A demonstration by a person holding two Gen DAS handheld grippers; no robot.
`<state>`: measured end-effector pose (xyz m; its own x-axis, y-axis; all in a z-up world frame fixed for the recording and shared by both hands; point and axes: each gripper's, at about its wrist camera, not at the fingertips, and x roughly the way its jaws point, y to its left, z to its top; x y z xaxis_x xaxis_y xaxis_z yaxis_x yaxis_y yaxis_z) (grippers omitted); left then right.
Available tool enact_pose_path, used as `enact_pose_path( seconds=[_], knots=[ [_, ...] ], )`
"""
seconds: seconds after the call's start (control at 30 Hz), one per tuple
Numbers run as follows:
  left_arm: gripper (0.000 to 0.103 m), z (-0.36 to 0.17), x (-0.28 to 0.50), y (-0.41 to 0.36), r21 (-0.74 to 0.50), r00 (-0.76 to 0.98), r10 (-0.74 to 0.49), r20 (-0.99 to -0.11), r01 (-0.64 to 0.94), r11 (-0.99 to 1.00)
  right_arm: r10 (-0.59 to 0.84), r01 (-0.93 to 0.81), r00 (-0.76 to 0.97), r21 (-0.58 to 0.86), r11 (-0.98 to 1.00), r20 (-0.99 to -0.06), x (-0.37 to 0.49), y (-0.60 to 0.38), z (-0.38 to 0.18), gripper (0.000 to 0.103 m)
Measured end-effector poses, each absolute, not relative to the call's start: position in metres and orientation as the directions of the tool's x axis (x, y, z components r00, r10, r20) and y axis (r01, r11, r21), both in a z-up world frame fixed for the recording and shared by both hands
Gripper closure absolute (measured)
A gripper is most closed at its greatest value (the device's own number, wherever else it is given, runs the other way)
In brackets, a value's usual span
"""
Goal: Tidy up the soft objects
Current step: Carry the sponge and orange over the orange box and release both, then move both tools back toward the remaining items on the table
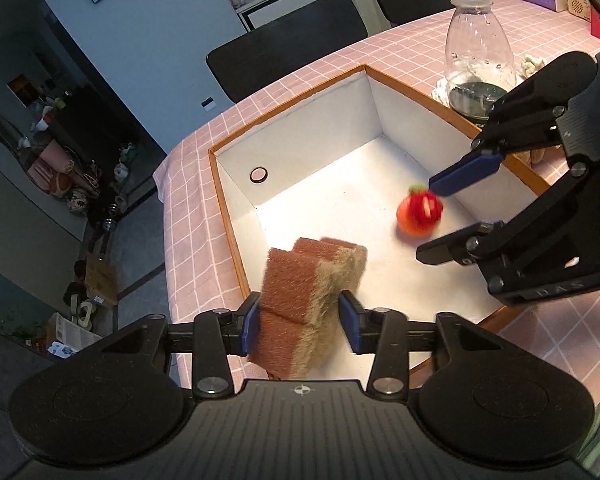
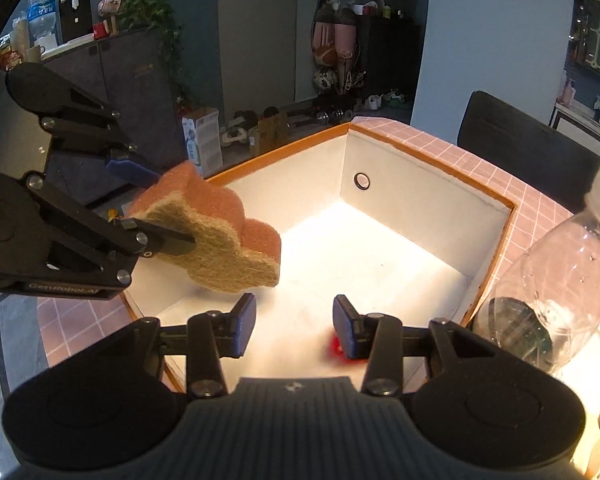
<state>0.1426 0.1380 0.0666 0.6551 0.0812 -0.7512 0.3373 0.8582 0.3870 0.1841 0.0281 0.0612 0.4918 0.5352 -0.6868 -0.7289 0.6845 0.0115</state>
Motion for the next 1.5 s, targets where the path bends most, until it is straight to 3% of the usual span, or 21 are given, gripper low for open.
enact_pose_path(
  seconds=[0.13, 0.37, 0.67, 0.93, 1.33, 1.5],
  knots=[
    [0.046, 0.067, 0.141, 0.138, 0.397, 0.655, 0.094, -0.749, 0.331, 0.856, 0.534, -0.733, 0.510, -0.016, 0.680, -0.675, 0.182, 0.029, 0.062, 0.043],
    [0.045, 0.078, 0.132, 0.137, 0.407, 0.690, 0.092, -0.718, 0.309, 0.860, 0.544, -0.734, 0.531, -0.031, 0.678, -0.649, 0.172, 0.021, 0.066, 0.040],
    [0.045, 0.099, 0.090, 0.110, 0.423, 0.824, 0.036, -0.565, 0.252, 0.871, 0.572, -0.712, 0.598, -0.043, 0.701, -0.561, 0.143, -0.004, 0.090, 0.026],
    [0.045, 0.112, 0.054, 0.079, 0.400, 0.906, -0.050, -0.421, 0.235, 0.886, 0.526, -0.636, 0.704, -0.096, 0.765, -0.478, 0.105, -0.051, 0.105, 0.021],
    [0.045, 0.101, 0.041, 0.017, 0.206, 0.854, -0.324, -0.408, 0.432, 0.878, 0.364, -0.519, 0.723, -0.113, 0.847, -0.588, 0.088, -0.137, 0.100, 0.020],
    [0.045, 0.089, 0.055, -0.007, 0.158, 0.822, -0.382, -0.422, 0.481, 0.862, 0.269, -0.446, 0.725, -0.133, 0.885, -0.634, 0.092, -0.174, 0.086, 0.020]
  ],
)
